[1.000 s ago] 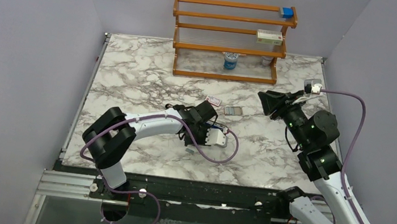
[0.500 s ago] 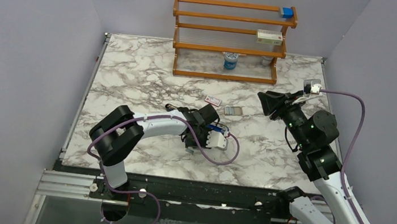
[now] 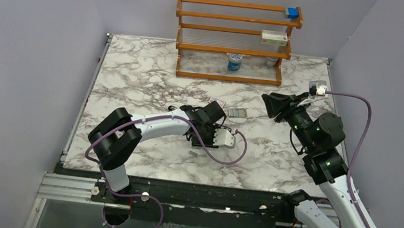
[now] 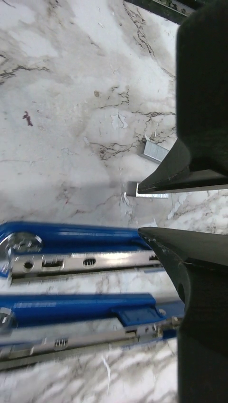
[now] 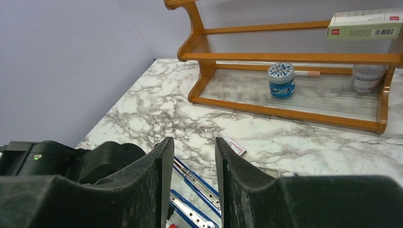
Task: Load the staples into the stapler
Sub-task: Place the staple at the center of the board.
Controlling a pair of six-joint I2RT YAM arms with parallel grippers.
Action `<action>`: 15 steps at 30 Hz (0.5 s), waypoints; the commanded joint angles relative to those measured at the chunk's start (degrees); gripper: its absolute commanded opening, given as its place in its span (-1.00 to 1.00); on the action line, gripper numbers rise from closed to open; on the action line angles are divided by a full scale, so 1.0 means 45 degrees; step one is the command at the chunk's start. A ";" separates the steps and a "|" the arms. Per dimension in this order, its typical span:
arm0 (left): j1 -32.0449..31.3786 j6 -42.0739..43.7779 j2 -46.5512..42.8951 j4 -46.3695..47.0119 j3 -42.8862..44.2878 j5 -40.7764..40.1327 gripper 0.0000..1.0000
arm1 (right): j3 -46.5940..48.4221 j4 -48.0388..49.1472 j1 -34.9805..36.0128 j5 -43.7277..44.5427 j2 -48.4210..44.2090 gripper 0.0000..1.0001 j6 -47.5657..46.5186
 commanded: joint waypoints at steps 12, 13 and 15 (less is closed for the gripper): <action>0.0608 -0.4372 -0.2161 0.4085 0.0942 0.0076 -0.22 | 0.2033 -0.3329 -0.0055 0.0218 0.4989 -0.19 -0.0099; 0.0786 -0.4779 -0.2091 0.4090 0.1004 0.0105 -0.21 | 0.2078 -0.3309 -0.0053 0.0090 0.5346 -0.19 -0.0193; 0.1216 -0.5595 -0.2079 0.4267 0.0954 0.0076 -0.21 | 0.2167 -0.3284 -0.0052 0.0027 0.5965 -0.19 -0.0376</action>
